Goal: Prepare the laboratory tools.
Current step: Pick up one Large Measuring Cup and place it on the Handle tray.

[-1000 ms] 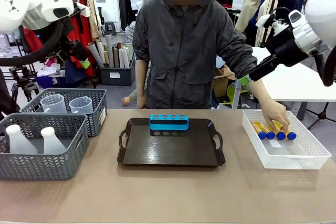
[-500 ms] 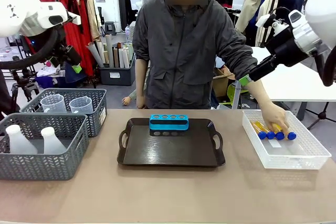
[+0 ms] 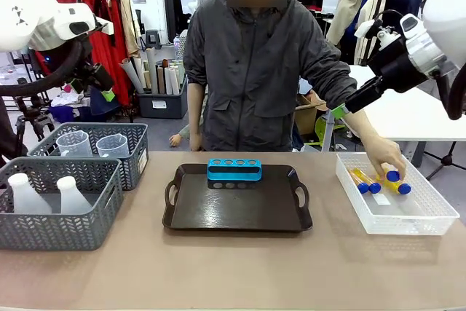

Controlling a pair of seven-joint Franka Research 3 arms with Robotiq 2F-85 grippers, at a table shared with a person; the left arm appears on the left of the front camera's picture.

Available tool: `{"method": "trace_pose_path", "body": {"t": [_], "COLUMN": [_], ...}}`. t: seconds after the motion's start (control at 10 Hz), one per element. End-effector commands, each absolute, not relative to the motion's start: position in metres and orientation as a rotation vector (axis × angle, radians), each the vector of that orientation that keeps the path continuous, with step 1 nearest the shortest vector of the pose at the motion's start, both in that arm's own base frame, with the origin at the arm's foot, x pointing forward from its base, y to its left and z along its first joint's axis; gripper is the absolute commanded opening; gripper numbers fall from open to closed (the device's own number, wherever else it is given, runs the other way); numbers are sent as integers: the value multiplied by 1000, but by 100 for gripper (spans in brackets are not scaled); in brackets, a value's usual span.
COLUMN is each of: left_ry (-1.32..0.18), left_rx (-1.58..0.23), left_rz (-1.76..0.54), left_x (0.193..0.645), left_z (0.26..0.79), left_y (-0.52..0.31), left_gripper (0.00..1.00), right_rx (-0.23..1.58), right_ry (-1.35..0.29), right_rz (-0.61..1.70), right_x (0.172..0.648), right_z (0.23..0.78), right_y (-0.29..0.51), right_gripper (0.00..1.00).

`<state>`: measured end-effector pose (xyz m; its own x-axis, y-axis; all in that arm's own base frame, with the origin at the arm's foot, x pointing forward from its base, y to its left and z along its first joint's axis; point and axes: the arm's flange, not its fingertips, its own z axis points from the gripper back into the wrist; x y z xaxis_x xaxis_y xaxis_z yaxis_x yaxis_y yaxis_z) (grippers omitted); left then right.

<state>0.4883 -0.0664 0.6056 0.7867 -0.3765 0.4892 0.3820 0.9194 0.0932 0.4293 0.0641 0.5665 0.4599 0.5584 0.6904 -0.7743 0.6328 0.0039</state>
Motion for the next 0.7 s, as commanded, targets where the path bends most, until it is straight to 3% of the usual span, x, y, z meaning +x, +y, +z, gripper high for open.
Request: {"method": "trace_pose_path", "body": {"t": [0.0,0.6], "left_ry": [-525,-245], "left_rx": [-11,-103], "left_rz": [-409,-63], "left_x": [488,568], "left_z": [606,558], "left_y": [-66,-34], "left_gripper": [100,100], "right_rx": [367,367], "right_ry": [-718,-718], "right_rz": [841,841], "right_x": [431,431], "right_z": [567,567], "right_y": [63,63], "right_gripper": [100,100]}}
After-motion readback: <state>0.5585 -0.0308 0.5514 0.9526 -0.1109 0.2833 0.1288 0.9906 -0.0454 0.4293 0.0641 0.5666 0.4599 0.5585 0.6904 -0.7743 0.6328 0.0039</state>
